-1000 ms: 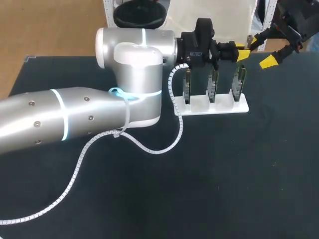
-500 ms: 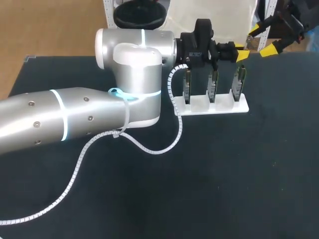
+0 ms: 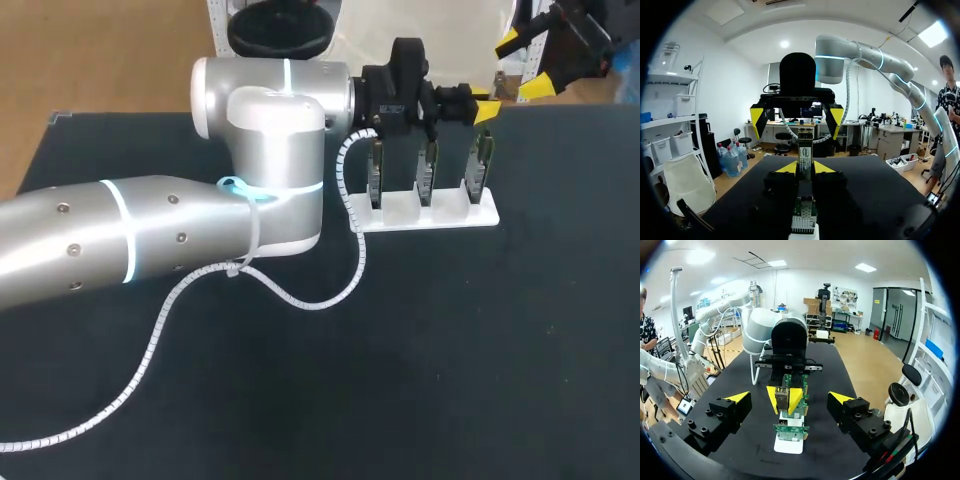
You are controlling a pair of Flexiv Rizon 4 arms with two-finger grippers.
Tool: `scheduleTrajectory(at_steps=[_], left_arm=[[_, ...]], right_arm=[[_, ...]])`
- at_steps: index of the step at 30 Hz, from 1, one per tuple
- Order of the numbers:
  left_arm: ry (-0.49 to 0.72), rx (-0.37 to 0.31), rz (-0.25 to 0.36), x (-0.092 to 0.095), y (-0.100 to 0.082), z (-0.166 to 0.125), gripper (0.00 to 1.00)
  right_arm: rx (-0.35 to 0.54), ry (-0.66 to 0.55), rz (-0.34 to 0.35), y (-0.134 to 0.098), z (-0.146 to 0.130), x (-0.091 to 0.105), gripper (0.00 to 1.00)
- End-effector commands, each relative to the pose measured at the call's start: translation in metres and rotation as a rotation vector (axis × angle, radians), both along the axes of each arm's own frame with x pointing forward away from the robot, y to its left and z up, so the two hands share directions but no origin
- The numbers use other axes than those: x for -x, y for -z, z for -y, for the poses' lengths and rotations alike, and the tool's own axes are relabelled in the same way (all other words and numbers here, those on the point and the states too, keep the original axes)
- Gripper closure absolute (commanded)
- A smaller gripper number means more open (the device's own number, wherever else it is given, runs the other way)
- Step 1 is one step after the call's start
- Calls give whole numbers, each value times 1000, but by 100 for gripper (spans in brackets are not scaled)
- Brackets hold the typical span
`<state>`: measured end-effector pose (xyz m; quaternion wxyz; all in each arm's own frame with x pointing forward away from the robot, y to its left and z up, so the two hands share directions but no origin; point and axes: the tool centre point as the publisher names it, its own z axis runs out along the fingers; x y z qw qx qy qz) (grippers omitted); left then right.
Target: Pick up the optical module with the left hand, and insert it into the network port with the right hand.
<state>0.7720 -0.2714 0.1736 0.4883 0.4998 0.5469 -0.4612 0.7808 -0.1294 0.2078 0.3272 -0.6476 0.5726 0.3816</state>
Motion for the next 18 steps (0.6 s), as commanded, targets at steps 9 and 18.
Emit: scheduleTrajectory(at_steps=[9, 18], left_arm=[[-2, 2, 1, 0, 0, 0, 100], [-2, 2, 1, 0, 0, 0, 100]], right_arm=[[-5, 18, 19, 0, -14, 12, 0], [4, 22, 17, 1, -18, 13, 0]])
